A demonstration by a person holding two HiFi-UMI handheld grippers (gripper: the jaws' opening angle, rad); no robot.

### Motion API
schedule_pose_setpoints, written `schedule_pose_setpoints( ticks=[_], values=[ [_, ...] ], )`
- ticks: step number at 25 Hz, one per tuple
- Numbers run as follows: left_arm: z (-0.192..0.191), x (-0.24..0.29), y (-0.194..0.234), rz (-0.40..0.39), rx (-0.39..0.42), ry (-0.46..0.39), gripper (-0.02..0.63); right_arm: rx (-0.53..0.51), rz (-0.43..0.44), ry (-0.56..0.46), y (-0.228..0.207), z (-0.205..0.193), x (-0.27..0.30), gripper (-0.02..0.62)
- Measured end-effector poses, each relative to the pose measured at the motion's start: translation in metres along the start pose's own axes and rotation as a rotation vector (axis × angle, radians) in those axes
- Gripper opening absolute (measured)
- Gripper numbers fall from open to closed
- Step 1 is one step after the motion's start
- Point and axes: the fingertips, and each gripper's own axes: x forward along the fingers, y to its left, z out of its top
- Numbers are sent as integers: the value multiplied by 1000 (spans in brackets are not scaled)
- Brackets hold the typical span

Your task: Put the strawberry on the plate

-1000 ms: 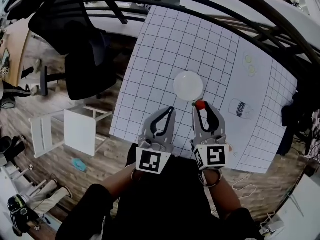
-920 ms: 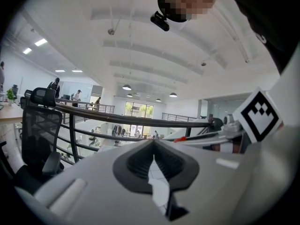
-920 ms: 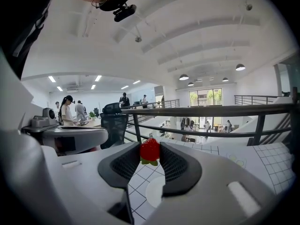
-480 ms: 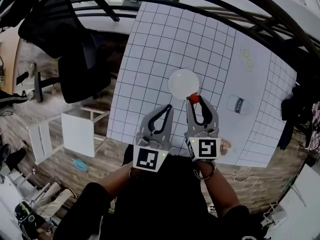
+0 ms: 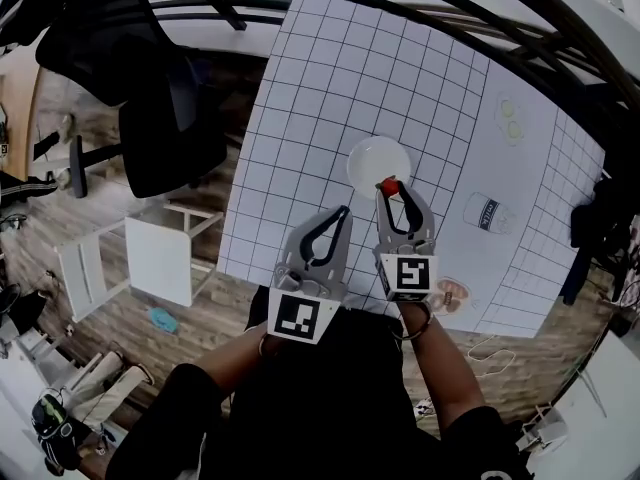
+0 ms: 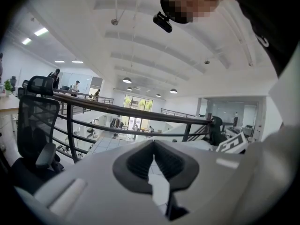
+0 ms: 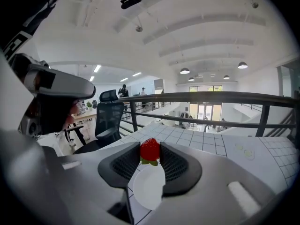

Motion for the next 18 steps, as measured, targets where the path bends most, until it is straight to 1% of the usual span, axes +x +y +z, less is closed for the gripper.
schedule_pose_setpoints(
  ticks=[4, 7, 12, 15, 18],
  values=[
    [-3, 3, 4, -2, -8, 15, 10, -13, -6, 72, -2, -26, 12, 129],
    [-6, 4, 7, -3, -3, 23, 11, -12, 1, 98, -1, -40, 20, 129],
    [-10, 3, 15, 20, -15, 35, 11, -27, 21, 149, 1, -63, 34, 129],
    [-11, 2, 22, 28, -3, 33, 11, -13, 8, 169, -2, -72, 44, 129],
    [-12, -1, 28, 51, -4, 37, 10, -25, -6, 212, -7, -86, 49, 129]
  ],
)
